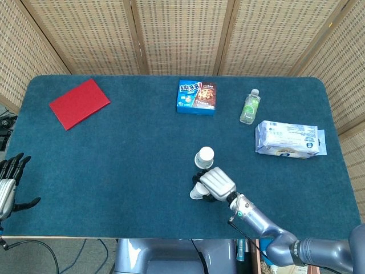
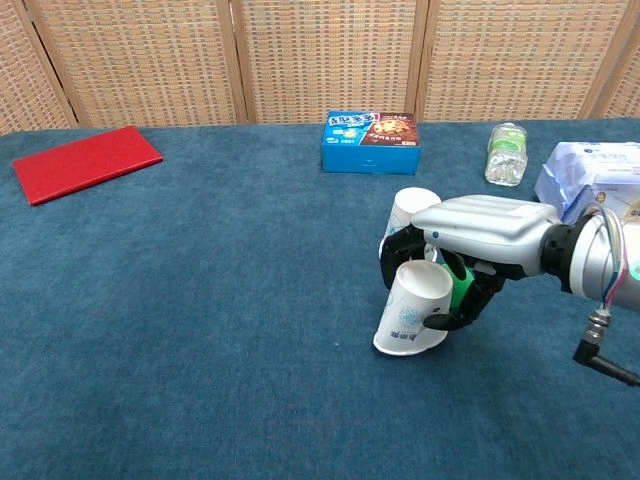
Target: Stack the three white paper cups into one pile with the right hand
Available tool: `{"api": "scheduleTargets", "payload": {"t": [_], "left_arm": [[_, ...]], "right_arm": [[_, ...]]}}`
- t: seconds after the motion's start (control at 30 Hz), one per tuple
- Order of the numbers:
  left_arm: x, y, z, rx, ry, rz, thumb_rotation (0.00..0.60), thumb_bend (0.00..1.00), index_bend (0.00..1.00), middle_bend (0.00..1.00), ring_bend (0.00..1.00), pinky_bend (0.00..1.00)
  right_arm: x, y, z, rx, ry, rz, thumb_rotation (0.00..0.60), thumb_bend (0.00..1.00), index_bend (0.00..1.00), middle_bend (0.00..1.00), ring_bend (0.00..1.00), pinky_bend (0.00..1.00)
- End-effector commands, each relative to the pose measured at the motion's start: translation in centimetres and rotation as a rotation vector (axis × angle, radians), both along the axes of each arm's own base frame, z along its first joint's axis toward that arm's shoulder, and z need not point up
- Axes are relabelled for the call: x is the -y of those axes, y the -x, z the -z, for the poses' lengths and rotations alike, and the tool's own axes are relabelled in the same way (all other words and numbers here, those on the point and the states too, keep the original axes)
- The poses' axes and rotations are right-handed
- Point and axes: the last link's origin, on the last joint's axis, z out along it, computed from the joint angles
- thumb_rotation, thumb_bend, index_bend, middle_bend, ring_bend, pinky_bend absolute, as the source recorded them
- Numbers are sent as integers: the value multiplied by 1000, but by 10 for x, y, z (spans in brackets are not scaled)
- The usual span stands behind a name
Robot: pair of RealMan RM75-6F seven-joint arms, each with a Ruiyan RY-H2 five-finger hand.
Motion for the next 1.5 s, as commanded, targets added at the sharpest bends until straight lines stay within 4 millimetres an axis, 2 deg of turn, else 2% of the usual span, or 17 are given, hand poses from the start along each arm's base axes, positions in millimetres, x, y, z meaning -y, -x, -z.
{"api": "scheduleTargets", "payload": {"t": [0.03,0.3,0.47,0.63,0.77,1.03,1.3,1.5], "left_arm": [[0,0,1,-1,2,0,600,147,0,0,0,0],[0,0,1,-1,2,-2,600,147,0,0,0,0],[0,0,1,-1,8,-1,600,147,0,0,0,0],[1,-1,1,2,6,5,600,146,0,0,0,0],[1,-2,0,6,7,8,600,147,0,0,0,0],[1,-1,-1,8,5,6,600,147,0,0,0,0],[-1,0,-1,9,8,-3,600,147,0,0,0,0],[-1,1,-1,12,7,-4,600,148,0,0,0,0]], "right_arm": [[-1,2,-1,13,5,-9,600,464,434,551,414,623],[-2,-4,-11,61,21,-24,600,467,434,546,414,638],[3,-24,-45,115,105,-89,600,468,434,541,414,638],[20,-39,-81,130,224,-106,600,467,434,536,414,638],[34,-42,-95,92,283,-90,600,467,434,534,414,638],[52,-37,-88,41,298,-15,600,467,434,528,414,638],[58,-37,-75,0,302,-4,600,467,434,524,414,638],[59,-37,-73,-6,295,15,600,467,434,506,414,638]]}}
